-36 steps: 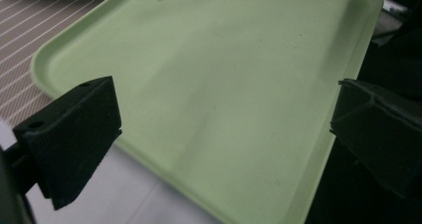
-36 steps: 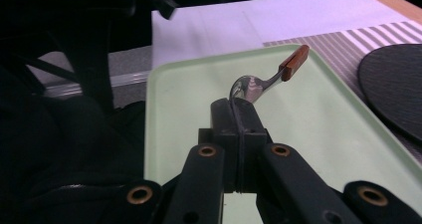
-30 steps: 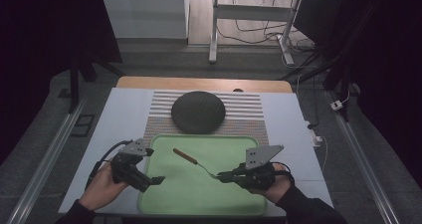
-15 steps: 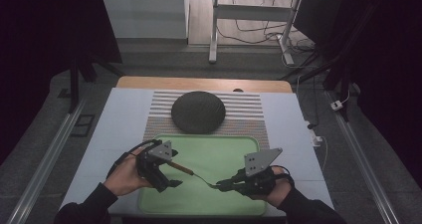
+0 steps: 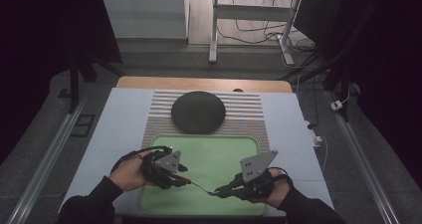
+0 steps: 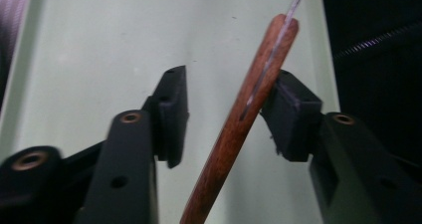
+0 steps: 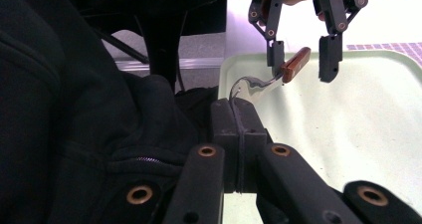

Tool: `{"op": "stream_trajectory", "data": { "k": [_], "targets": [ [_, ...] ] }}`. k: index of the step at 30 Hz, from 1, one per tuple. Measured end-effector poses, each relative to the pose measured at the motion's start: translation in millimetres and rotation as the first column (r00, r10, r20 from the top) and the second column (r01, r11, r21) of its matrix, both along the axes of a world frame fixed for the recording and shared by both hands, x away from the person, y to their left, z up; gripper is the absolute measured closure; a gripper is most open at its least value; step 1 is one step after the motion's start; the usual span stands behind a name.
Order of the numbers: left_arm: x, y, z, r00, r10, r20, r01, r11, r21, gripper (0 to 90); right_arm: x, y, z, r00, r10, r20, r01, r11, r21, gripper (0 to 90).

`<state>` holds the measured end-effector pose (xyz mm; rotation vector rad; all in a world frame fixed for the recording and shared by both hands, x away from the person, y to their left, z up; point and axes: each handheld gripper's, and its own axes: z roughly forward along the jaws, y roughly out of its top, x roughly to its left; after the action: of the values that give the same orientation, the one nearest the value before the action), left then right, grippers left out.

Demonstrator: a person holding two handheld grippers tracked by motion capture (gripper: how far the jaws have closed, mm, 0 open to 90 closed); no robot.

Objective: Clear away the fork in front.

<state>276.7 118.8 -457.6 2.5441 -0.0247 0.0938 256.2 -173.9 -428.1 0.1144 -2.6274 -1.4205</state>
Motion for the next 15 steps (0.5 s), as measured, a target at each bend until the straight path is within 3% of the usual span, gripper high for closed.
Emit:
{"op": "stream_trajectory", "data": {
  "k": [4, 10, 15],
  "targets": [
    [-1.4, -2.0, -0.7, 0.9979, -0.065, -0.004, 0.065, 0.9977, 0.015, 71.4, -0.2, 0.5, -0.8, 0.9999, 0.014, -0.001, -0.014, 0.9999, -0.005, 90.0],
    [-3.9, -2.6, -2.3, 0.9862, -0.164, 0.026, 0.163, 0.9859, 0.038, 76.0, 0.5, 1.1, -2.1, 0.9994, 0.030, -0.018, -0.031, 0.9995, -0.012, 90.0],
    [-5.6, -3.0, -3.3, 0.9780, -0.205, 0.036, 0.203, 0.9776, 0.053, 78.5, 1.5, 2.0, -4.7, 0.9985, 0.043, -0.034, -0.043, 0.9988, -0.022, 89.1]
  ]
}}
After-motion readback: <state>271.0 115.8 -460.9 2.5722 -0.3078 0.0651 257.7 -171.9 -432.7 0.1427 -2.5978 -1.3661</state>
